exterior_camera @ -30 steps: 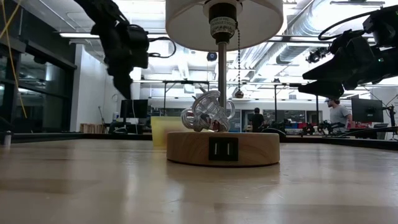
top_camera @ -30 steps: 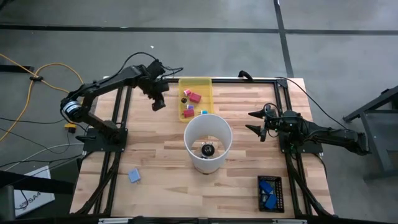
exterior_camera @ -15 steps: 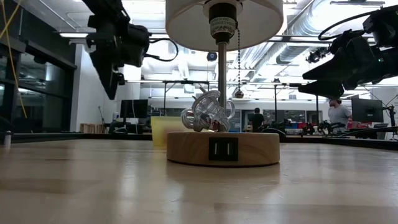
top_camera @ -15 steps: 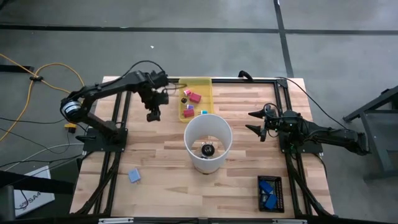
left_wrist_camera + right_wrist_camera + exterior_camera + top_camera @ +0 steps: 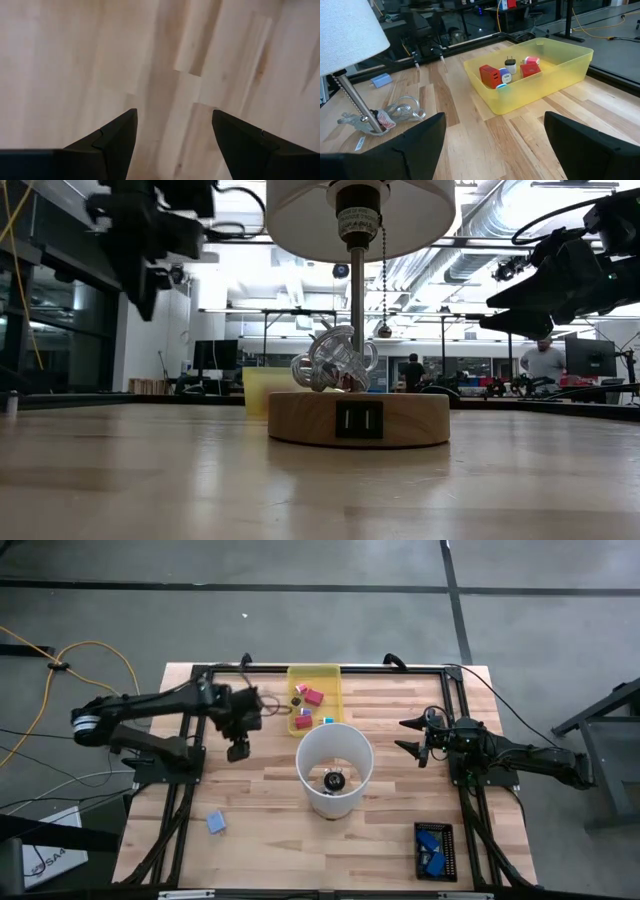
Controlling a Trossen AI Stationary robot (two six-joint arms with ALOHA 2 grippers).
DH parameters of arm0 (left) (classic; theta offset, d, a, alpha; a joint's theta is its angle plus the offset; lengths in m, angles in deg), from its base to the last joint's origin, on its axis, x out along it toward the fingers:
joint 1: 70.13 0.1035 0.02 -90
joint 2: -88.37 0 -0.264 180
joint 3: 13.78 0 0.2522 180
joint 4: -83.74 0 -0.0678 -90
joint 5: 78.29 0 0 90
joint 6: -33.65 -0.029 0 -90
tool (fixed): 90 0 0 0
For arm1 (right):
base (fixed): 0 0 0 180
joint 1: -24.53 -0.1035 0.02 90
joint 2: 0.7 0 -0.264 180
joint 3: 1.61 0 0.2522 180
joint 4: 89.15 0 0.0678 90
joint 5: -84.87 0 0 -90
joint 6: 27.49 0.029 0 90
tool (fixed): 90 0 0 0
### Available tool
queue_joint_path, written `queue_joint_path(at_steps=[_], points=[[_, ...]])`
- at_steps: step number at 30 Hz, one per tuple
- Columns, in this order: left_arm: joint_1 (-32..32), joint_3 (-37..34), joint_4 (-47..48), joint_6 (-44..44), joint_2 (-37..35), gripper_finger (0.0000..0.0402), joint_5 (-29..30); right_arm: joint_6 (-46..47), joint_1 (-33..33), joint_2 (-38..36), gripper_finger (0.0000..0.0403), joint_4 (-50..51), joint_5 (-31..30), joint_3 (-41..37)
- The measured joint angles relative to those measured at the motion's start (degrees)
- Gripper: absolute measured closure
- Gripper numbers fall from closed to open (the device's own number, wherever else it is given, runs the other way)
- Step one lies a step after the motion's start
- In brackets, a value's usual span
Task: Pick & Place Office items
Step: Put the blue charger adapter into the yellow bin
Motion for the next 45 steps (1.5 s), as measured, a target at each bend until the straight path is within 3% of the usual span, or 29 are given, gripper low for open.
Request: queue_joint_path(at_steps=[6, 19, 31, 45], points=[[-12.9, -3.8, -2.0, 12.2, -4.9, 0.0151, 3.6, 0.0, 0.0, 0.0, 0.0078, 0.0, 0.0, 0.0], [-38.4, -4.0, -4.8, 29.3, -5.1, 0.0151, 12.0, 0.0, 0.0, 0.0, 0.0078, 0.0, 0.0, 0.0], [-56.8, -4.0, -9.0, 30.0, -4.2, 0.0151, 14.1, 0.0, 0.0, 0.0, 0.0078, 0.0, 0.0, 0.0], [-71.3, -4.0, -13.3, 26.3, 2.8, 0.0151, 14.2, 0.0, 0.0, 0.0, 0.0078, 0.0, 0.0, 0.0]])
